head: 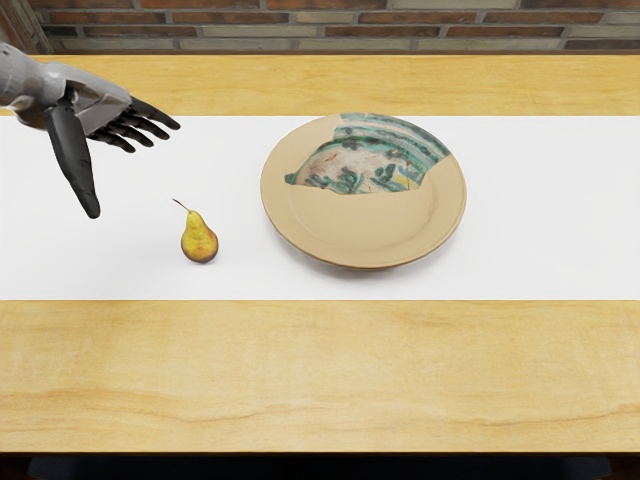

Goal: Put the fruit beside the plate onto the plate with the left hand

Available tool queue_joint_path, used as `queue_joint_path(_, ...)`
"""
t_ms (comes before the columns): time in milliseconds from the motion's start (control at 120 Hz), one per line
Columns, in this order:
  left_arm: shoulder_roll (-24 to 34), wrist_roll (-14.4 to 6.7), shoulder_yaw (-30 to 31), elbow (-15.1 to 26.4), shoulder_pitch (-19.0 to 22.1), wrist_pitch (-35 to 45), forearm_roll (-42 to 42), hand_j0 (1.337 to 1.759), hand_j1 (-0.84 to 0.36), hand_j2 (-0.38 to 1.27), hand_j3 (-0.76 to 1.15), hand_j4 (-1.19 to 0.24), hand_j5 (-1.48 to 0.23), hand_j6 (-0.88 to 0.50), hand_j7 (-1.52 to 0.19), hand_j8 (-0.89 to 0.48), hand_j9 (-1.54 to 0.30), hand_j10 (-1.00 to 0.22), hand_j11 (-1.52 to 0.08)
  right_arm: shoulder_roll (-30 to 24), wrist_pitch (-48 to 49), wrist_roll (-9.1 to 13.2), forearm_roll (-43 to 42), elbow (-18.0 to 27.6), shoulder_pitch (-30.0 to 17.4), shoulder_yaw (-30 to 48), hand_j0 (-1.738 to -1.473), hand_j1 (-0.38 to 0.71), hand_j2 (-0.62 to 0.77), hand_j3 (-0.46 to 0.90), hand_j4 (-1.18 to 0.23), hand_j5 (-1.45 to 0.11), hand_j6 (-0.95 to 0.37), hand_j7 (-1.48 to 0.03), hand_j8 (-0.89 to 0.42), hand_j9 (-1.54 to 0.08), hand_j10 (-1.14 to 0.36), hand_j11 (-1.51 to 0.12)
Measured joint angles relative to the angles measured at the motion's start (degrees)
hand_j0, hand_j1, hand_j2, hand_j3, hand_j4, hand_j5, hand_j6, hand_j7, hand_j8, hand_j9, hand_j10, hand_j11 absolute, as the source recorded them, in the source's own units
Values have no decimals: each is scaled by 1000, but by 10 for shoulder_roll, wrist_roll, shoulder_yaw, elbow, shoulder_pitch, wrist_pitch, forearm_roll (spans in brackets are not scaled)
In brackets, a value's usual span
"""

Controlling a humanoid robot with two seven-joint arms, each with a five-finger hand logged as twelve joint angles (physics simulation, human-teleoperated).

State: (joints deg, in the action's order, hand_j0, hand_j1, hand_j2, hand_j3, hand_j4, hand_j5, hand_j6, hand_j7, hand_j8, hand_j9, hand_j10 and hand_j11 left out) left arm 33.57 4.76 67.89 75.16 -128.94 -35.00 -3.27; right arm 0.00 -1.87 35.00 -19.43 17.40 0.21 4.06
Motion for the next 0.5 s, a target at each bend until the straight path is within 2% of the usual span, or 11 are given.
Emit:
queue_joint_path(158,0,-1,-2,0,1,0,1,1658,315,6,0,-29,-37,-29,-37,-29,-37,-29,-37,0,-1,0,0,0,0,0,-1658,-349,0,0,0,0,0,0,0,0,0,0)
queue_joint_path(333,-1,-2,-12,-1,20,0,5,1658,316,5,0,-28,-36,-28,-36,-28,-36,-28,-36,0,-3,0,0,0,1,1,-1658,-349,0,0,0,0,0,0,0,0,0,0)
queue_joint_path(500,-1,-4,-30,-18,30,0,15,1658,316,5,0,-28,-35,-28,-35,-28,-35,-27,-35,0,-3,0,0,0,1,1,-1658,-349,0,0,0,0,0,0,0,0,0,0)
